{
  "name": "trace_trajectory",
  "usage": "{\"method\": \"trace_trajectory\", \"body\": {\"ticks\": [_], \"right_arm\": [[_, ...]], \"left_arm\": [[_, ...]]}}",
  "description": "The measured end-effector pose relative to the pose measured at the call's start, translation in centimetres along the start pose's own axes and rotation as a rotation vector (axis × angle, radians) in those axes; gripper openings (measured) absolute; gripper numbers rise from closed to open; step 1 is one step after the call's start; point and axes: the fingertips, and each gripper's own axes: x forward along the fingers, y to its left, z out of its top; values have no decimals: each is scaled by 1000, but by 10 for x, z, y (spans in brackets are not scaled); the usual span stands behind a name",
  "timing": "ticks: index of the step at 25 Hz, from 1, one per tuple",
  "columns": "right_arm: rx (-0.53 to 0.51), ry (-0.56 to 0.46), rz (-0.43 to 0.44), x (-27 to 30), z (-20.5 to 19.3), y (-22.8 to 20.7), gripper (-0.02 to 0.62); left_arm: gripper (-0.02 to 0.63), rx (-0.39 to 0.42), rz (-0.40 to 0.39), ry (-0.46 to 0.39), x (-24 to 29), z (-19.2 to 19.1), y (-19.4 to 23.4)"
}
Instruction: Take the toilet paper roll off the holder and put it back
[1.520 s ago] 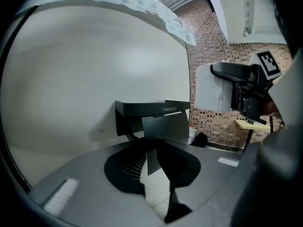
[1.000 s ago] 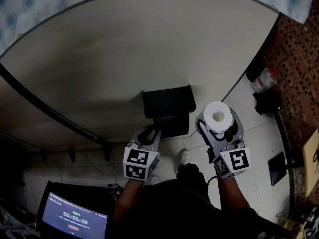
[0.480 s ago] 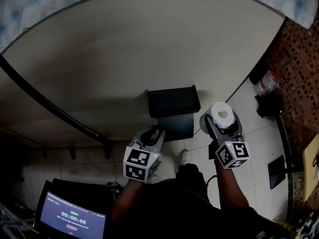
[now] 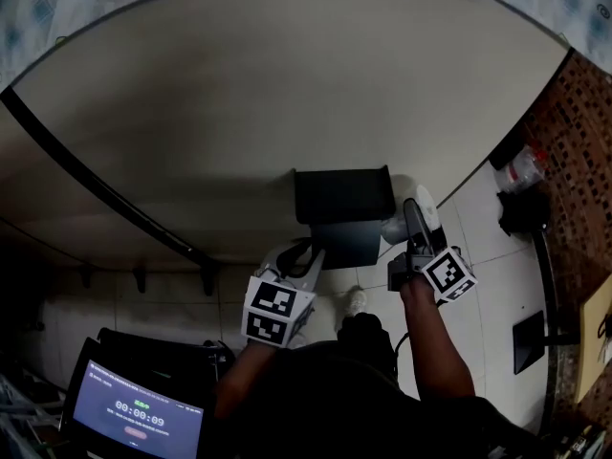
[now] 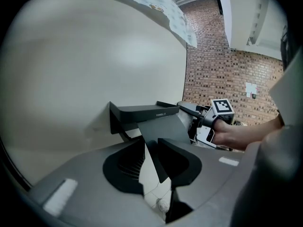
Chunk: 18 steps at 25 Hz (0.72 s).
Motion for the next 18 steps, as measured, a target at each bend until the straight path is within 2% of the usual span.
{"method": "trace_trajectory", "body": {"ticks": [5,8,13,18], "right_arm": [[243,-37,22,7,-5,-8,448],[340,-45,64,13,-7,-6,448],[404,25,132,22,-28,2,448],[441,51,151,20,-37,0,448]], "left_arm": [[104,-11,-5,-2,0,0,-2],[104,-8,-9,2,0,1,-3],[103,-14,-8,-2,-1,1,-3],[103,-13,-13,1,0,1,-6]]}}
